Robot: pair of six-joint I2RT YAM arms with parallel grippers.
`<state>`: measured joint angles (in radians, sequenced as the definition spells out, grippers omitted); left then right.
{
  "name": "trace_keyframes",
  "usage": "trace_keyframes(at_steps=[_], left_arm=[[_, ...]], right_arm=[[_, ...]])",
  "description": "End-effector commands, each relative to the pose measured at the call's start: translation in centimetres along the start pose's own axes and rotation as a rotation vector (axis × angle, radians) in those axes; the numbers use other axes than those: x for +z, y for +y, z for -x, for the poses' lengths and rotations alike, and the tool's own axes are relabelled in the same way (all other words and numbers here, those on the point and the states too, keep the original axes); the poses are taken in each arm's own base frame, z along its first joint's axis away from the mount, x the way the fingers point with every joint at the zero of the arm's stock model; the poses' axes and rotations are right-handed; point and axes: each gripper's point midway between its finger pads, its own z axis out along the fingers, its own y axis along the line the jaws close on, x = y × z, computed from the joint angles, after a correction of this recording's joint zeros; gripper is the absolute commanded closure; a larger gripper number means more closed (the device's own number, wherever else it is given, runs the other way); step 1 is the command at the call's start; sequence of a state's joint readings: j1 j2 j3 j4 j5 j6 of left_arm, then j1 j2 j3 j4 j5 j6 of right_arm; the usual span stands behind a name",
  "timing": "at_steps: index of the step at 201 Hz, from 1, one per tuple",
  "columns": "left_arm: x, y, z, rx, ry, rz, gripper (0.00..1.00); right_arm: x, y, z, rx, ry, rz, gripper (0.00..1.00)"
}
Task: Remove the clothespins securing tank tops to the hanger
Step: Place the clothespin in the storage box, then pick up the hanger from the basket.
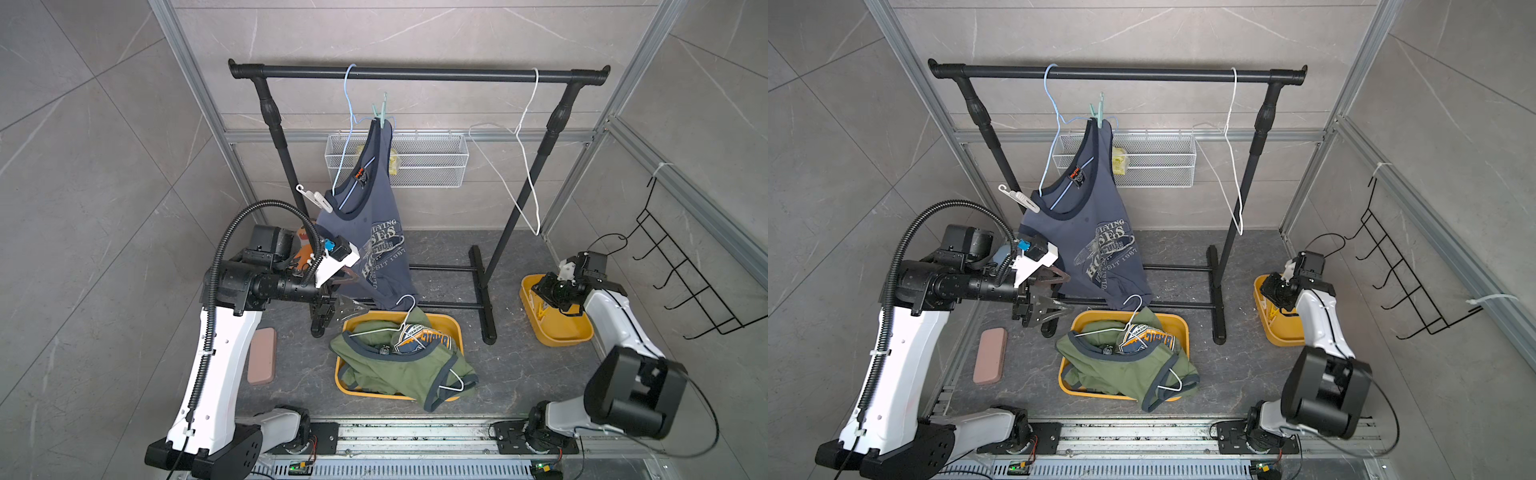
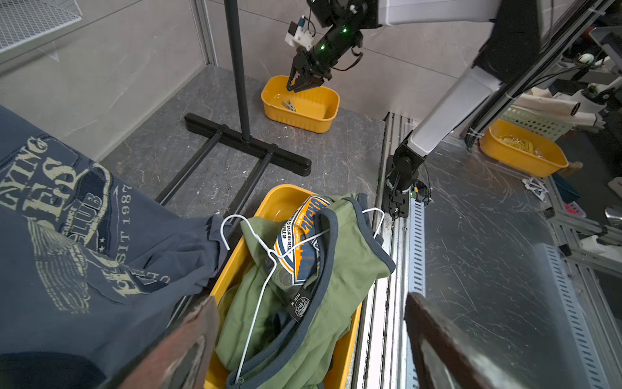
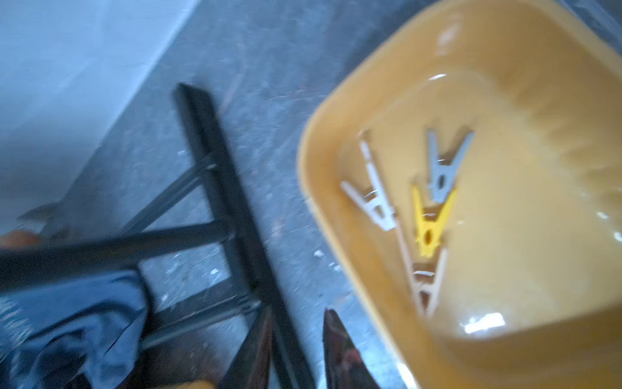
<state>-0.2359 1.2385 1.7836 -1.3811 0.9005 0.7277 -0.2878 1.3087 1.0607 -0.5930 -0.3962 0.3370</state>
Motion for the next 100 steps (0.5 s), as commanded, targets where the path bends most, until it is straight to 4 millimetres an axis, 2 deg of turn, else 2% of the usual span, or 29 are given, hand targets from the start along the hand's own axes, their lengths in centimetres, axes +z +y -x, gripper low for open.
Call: trace_keyframes(at_steps=[1,24,48,76,100], left_arm=[[-0.7,-1.4,-0.6,0.032,0.033,-0.005,0.11],[-0.6,-1.7,-1.2,0.014,0.051,-0.011,0.11],[-0.6,-1.7,-1.5,0.001,0.062,-0.007,0.11],[-0.7,-1.9,-1.6,-0.011,0.063,-0.007,0.11],[-1.0,-1.9,-1.4,-0.007,0.060,0.016,0.11]], right_arm=[[-2.6,6.0,-8.1,-0.101,0.188,0.209,0.72],[-6.2,12.7,-14.6,-0.293,0.274,0.411,0.73],[-8.9,16.5,-19.6,-0.460,0.348,0.519,0.73],[-7.9,18.9,-26.3,-0.736,0.479,0.478,0.73],[-6.4,21.4,-30.0,-0.896,0.497,0.446,0.72]])
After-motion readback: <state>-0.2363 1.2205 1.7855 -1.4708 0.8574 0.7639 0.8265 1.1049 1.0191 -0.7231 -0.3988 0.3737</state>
